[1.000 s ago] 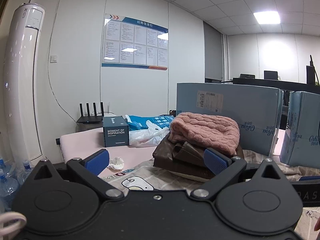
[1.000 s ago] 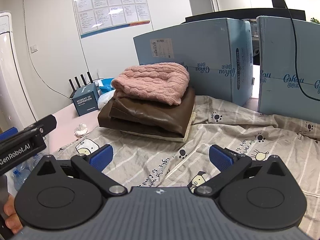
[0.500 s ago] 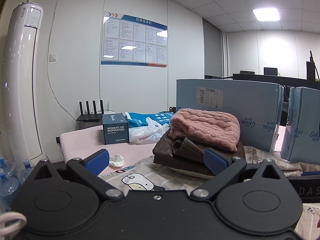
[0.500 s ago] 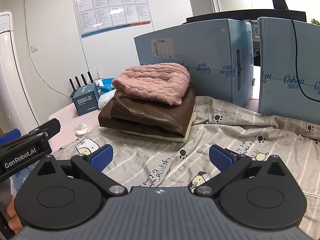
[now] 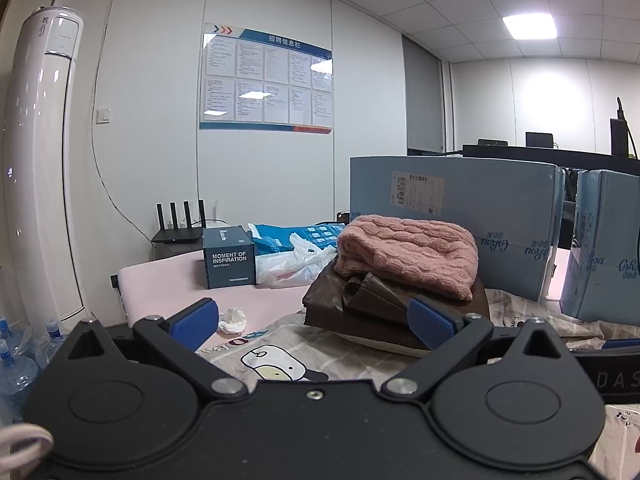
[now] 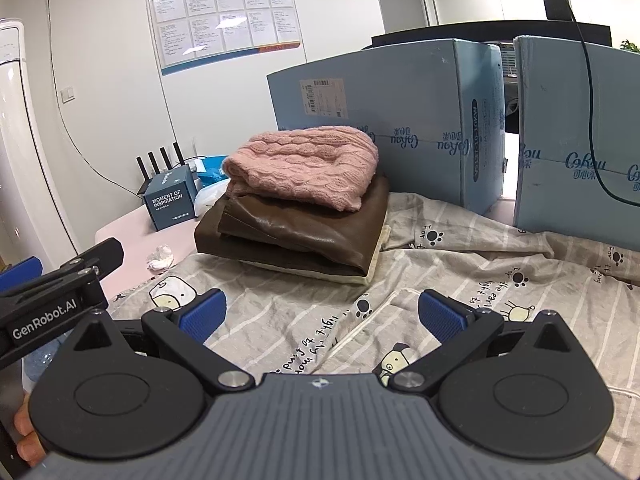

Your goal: Fold clothes

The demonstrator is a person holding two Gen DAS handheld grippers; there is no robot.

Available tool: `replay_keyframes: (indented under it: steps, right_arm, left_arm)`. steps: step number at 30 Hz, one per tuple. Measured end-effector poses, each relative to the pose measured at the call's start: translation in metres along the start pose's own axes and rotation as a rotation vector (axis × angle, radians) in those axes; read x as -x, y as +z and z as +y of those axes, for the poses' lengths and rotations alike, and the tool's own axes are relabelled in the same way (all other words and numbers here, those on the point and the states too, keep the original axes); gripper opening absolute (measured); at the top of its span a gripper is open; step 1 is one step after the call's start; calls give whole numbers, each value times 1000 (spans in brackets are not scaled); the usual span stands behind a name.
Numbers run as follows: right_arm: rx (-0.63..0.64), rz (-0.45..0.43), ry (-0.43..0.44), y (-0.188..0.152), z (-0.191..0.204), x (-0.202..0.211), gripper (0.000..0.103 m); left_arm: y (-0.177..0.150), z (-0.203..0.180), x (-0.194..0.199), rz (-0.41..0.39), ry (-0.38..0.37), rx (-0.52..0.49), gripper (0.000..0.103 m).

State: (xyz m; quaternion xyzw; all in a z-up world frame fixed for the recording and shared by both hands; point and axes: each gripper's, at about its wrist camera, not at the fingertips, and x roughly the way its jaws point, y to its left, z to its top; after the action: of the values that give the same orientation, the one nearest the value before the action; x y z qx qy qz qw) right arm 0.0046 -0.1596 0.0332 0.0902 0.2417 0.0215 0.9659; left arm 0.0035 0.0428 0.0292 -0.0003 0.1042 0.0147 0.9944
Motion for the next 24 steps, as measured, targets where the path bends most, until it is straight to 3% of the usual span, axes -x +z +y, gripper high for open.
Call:
replay_keyframes:
  steps: [24]
  right_arm:
    - [5, 2, -8, -1, 0, -1, 103]
  left_arm:
    - [0, 0, -3, 18, -24, -3, 103]
